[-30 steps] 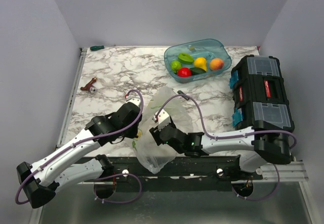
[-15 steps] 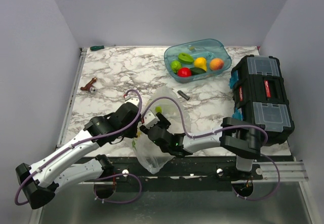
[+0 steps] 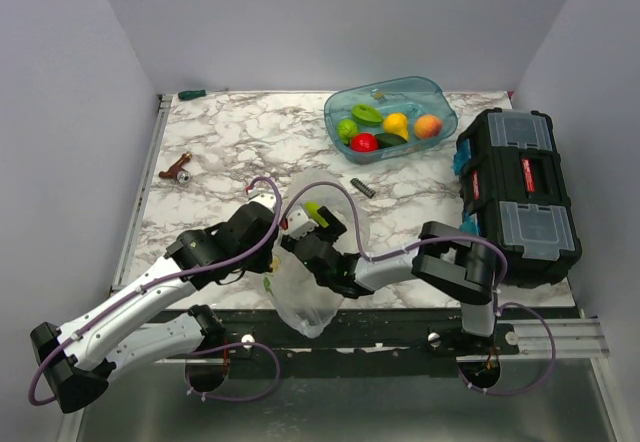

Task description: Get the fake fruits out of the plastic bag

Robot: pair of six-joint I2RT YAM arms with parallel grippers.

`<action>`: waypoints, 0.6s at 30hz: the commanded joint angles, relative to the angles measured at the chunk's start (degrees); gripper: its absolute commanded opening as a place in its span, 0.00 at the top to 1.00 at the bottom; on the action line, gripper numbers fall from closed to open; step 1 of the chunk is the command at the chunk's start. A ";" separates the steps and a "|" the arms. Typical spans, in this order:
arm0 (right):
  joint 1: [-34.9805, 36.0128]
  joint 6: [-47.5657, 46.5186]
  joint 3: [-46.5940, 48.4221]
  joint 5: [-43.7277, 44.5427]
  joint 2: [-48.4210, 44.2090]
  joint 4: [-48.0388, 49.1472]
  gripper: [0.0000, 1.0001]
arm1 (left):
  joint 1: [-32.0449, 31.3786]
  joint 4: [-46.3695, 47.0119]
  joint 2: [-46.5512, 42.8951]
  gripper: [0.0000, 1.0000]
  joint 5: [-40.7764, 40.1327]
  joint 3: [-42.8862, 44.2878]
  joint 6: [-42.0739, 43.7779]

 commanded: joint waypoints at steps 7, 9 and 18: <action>-4.83 4.70 1.17 -1.41 3.30 4.27 0.00 | -0.23 0.52 0.47 1.00 1.27 -0.34 0.51; -5.79 6.22 1.21 -2.65 3.37 4.03 0.00 | -0.23 0.47 0.73 1.00 1.25 -0.34 0.51; -11.14 13.24 3.05 -10.42 5.68 5.45 0.00 | -0.23 0.58 1.22 1.00 1.54 -0.34 0.69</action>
